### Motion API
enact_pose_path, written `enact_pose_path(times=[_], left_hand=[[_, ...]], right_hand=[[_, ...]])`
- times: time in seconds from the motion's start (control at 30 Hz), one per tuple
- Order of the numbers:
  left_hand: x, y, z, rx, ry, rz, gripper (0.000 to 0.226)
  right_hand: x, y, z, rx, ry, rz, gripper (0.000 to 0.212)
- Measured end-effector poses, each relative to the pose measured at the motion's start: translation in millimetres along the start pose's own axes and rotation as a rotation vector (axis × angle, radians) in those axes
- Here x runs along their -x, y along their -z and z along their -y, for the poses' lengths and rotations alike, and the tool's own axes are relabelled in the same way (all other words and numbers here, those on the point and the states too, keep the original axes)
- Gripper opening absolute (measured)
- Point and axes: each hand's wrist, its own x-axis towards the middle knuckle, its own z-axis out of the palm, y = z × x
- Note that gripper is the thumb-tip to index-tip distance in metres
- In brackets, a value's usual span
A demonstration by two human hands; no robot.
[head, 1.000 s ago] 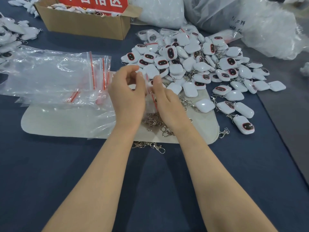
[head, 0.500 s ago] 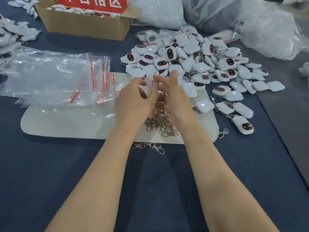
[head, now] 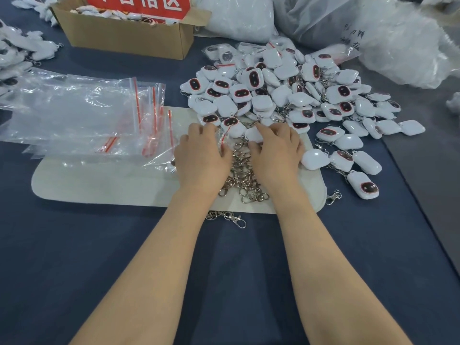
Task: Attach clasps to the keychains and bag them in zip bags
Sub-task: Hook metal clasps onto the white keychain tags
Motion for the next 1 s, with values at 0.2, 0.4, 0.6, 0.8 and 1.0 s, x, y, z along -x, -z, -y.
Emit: enact_pose_path(times=[0.2,0.4,0.6,0.8,1.0], left_hand=[[4,-5,-8,0.137,-0.085,-0.011,0.036],[5,-13,-13,0.191,-0.148,0.049,0.033],[1,-14,-11,0.29,-0.09,0.062,0.032],[1,-10,-14,0.485,-0.015,0.006,0.024],[1,-3,-18,0.599,-0.018,-0.017,0.018]], right_hand=[[-1,11,5,-0.371,-0.011,-0.216,0.026],[-2,20,22,-1.406,-0.411,0.0,0.03],[-2,18,20,-1.586,-0.431,0.25,0.012],[0,18,19,-1.451,-0.315,0.245,0.026],[3,20,19,-1.355,-0.191,0.172,0.006]])
